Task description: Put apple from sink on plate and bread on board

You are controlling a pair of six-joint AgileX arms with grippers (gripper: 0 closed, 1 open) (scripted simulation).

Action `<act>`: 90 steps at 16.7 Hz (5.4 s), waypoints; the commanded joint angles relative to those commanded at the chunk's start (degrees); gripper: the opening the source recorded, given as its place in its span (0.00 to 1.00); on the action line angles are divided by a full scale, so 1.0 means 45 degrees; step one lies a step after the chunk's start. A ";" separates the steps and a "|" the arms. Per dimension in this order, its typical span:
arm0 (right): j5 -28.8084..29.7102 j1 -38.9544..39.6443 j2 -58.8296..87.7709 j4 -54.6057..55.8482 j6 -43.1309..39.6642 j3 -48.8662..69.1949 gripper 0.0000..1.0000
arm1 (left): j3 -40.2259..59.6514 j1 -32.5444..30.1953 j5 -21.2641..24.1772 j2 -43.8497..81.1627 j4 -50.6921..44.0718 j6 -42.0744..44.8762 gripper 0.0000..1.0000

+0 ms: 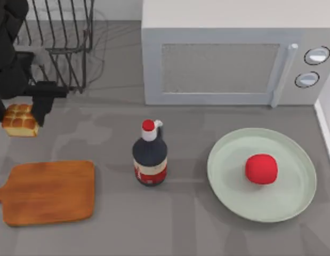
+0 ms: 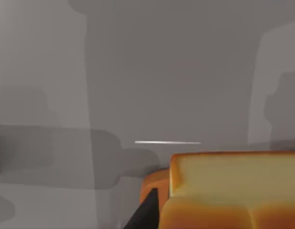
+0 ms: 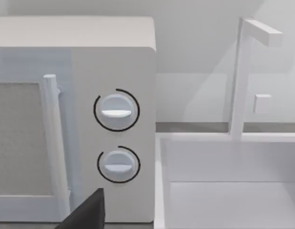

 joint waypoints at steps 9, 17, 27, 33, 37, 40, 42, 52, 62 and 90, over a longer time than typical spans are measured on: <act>0.0000 0.0000 0.0000 0.0000 0.0000 0.0000 1.00 | -0.0157 -0.0083 -0.0015 -0.0485 -0.0244 -0.0136 0.00; 0.0000 0.0000 0.0000 0.0000 0.0000 0.0000 1.00 | -0.4275 -0.0923 -0.0074 -0.2980 0.1309 -0.1409 0.00; 0.0000 0.0000 0.0000 0.0000 0.0000 0.0000 1.00 | -0.5420 -0.1106 -0.0093 -0.3621 0.1768 -0.1746 0.00; 0.0000 0.0000 0.0000 0.0000 0.0000 0.0000 1.00 | -0.5807 -0.1113 -0.0089 -0.3532 0.2633 -0.1739 0.00; 0.0000 0.0000 0.0000 0.0000 0.0000 0.0000 1.00 | -0.6220 -0.1125 -0.0087 -0.3336 0.3407 -0.1735 0.00; 0.0000 0.0000 0.0000 0.0000 0.0000 0.0000 1.00 | -0.6556 -0.1133 -0.0087 -0.3108 0.3881 -0.1735 0.00; 0.0000 0.0000 0.0000 0.0000 0.0000 0.0000 1.00 | -0.6785 -0.1135 -0.0087 -0.2915 0.4068 -0.1734 0.00; 0.0000 0.0000 0.0000 0.0000 0.0000 0.0000 1.00 | -0.6904 -0.1136 -0.0089 -0.2800 0.4112 -0.1733 0.38; 0.0000 0.0000 0.0000 0.0000 0.0000 0.0000 1.00 | -0.6904 -0.1136 -0.0089 -0.2800 0.4112 -0.1733 1.00; 0.0000 0.0000 0.0000 0.0000 0.0000 0.0000 1.00 | -1.6763 0.0853 -0.0023 -2.0894 1.2286 -0.0041 1.00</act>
